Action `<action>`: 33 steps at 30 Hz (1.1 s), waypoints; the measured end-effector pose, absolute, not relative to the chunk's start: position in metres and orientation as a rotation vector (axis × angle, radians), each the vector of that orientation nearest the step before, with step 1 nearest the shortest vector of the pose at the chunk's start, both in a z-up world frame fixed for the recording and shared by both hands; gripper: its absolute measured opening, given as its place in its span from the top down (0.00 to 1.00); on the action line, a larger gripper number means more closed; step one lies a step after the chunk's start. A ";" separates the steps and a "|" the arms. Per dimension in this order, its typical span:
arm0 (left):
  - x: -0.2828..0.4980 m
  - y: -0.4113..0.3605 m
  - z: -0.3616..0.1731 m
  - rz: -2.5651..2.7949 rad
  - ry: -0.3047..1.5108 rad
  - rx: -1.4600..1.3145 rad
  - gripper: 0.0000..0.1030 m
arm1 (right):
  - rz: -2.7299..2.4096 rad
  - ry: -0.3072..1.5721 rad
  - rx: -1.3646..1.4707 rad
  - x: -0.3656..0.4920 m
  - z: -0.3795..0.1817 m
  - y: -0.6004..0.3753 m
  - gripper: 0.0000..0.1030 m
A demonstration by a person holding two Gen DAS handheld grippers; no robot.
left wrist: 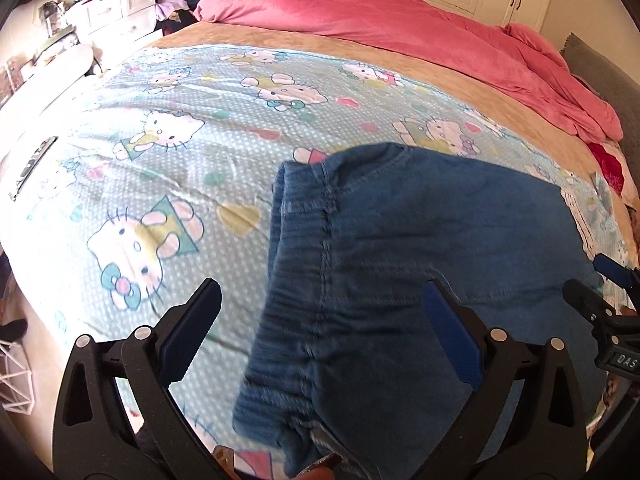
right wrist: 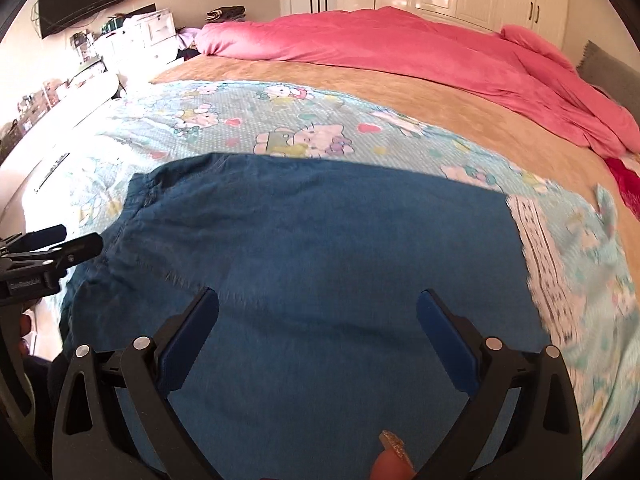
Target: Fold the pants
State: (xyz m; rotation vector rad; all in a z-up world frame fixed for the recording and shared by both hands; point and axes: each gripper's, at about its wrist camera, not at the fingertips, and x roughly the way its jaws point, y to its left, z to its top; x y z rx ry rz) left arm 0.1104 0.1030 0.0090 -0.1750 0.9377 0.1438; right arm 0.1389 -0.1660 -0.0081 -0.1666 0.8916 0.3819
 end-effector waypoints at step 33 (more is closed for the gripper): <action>0.229 0.151 -0.031 0.006 1.029 -0.141 0.67 | 0.564 0.915 -0.540 0.292 -0.054 -0.062 0.04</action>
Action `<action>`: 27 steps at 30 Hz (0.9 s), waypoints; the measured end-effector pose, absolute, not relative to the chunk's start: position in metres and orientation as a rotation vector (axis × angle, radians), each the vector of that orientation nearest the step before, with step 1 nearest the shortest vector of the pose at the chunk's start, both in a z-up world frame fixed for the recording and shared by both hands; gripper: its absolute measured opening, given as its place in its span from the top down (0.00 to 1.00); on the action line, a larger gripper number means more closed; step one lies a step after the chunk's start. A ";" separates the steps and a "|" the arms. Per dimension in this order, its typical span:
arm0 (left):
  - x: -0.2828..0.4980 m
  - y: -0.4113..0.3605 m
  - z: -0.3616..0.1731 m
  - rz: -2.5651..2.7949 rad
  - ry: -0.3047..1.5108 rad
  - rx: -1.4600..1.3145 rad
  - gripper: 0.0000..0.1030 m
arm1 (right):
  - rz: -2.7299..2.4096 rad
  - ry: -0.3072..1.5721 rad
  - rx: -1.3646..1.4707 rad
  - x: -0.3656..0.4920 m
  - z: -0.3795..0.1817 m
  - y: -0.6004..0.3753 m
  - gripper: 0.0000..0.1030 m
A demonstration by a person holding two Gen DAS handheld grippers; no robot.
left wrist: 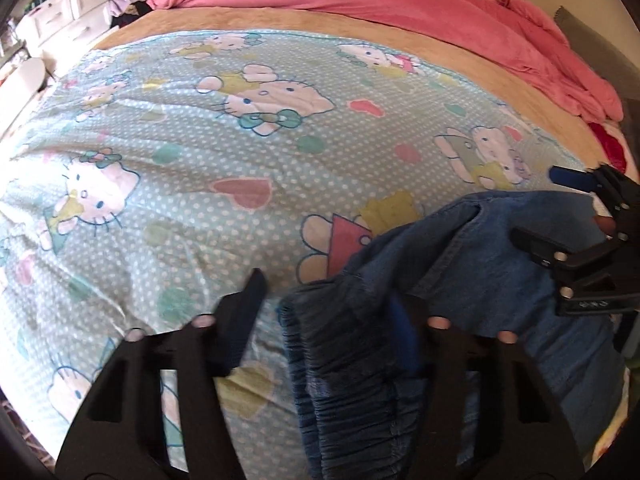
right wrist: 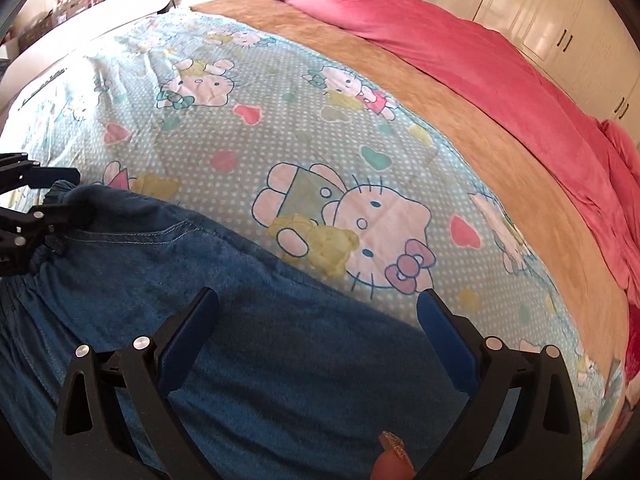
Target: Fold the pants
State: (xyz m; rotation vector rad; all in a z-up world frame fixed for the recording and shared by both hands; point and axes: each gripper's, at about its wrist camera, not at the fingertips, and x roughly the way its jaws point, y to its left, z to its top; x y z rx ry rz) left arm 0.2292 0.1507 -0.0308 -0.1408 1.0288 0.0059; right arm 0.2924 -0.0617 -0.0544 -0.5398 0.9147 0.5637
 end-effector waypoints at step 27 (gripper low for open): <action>0.132 0.121 0.029 -0.004 0.771 -0.044 0.73 | 0.822 0.739 -0.359 0.179 0.006 -0.102 0.92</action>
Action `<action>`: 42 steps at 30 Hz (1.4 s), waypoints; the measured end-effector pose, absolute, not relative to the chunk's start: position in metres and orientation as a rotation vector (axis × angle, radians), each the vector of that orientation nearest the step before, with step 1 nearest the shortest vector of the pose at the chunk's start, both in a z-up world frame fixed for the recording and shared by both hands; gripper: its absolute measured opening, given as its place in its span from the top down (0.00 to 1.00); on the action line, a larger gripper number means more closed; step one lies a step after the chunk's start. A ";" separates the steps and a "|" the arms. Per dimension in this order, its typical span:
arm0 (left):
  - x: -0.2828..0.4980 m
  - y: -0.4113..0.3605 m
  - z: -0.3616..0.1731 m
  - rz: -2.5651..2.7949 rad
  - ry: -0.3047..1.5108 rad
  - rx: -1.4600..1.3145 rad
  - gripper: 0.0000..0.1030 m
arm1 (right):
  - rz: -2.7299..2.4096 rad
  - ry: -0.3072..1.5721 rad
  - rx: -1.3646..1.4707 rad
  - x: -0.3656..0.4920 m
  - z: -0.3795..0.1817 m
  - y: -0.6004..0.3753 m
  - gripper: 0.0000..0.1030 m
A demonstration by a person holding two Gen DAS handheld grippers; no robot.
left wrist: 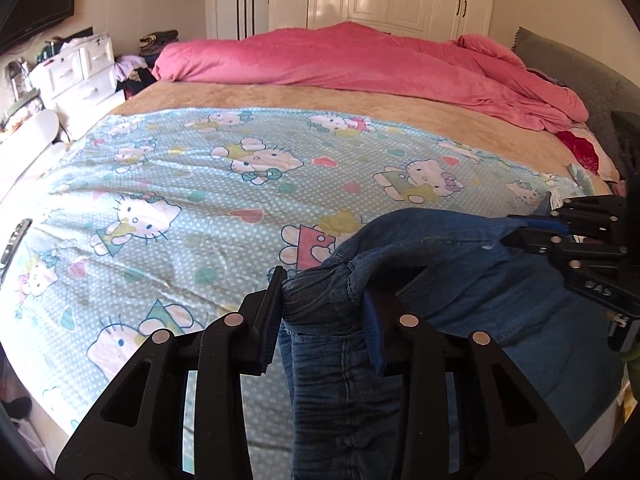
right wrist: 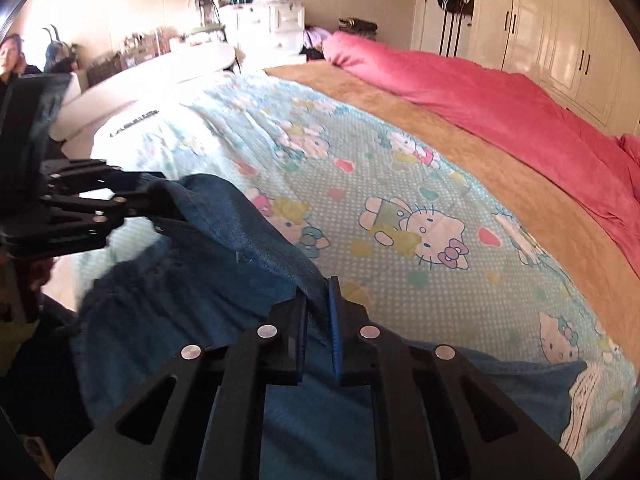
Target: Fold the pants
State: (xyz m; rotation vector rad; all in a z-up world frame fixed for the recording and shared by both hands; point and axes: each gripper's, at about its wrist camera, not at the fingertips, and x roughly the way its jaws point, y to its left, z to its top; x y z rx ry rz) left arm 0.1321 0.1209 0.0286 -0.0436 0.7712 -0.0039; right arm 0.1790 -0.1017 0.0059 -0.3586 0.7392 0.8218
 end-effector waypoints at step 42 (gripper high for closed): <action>-0.012 0.098 0.027 -0.087 0.834 -0.108 0.71 | 1.019 0.904 -0.345 -0.019 -0.054 -0.104 0.94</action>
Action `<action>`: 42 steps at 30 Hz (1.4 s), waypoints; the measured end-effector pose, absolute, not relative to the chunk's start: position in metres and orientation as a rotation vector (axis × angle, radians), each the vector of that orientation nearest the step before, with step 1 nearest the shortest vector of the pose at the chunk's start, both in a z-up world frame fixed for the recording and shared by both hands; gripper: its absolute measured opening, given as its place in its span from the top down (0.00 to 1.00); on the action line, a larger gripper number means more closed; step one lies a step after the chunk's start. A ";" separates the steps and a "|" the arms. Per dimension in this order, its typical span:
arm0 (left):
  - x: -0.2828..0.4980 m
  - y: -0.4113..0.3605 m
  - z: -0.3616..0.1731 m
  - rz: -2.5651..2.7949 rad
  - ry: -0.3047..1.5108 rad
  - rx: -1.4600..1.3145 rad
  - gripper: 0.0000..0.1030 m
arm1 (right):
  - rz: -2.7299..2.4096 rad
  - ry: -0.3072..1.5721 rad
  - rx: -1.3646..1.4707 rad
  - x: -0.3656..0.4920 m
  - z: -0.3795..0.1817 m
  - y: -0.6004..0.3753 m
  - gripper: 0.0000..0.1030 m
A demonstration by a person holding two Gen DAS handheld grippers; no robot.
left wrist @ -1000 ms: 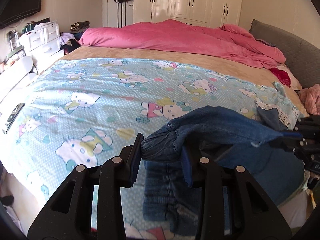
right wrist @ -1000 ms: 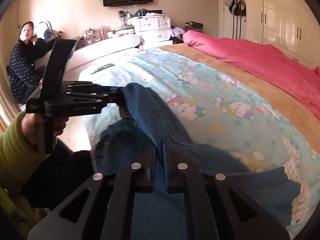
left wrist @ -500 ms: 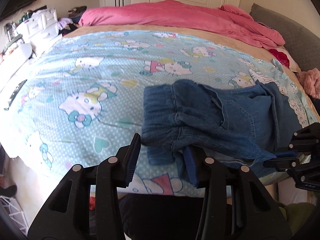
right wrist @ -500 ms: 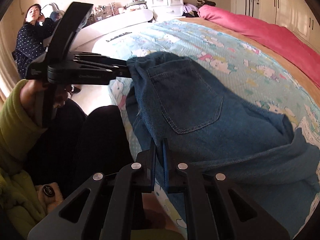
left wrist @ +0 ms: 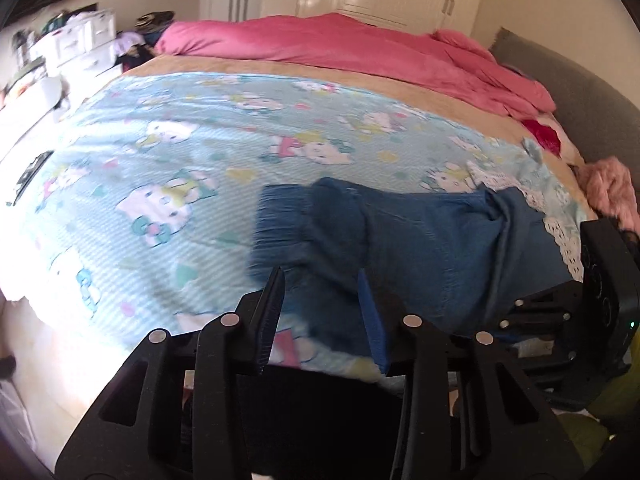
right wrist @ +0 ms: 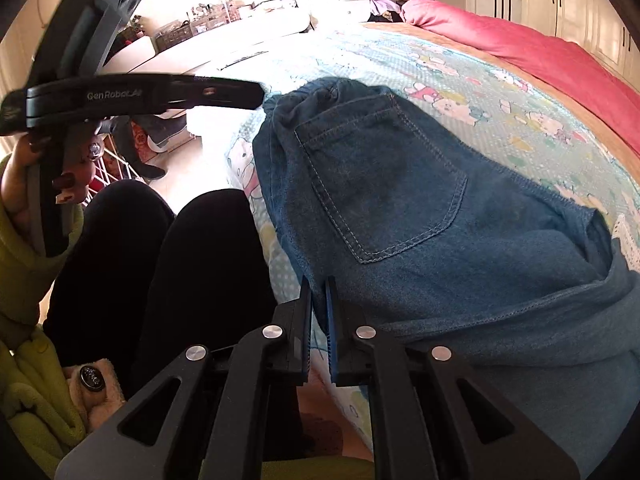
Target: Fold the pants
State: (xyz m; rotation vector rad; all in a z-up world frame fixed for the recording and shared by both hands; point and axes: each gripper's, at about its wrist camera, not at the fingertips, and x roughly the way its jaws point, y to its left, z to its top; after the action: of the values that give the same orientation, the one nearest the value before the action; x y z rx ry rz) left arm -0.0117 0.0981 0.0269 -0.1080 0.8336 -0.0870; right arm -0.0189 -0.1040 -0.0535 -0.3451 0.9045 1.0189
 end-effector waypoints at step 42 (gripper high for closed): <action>-0.017 0.055 0.031 -0.137 0.844 -0.092 0.39 | 0.616 0.810 -0.015 0.056 0.016 -0.240 0.36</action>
State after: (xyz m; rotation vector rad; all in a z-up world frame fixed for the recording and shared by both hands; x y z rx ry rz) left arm -0.0169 0.0548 0.0307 -0.0923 0.8444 -0.1371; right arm 0.0557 -0.2401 0.0161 -0.0153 0.8105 0.6164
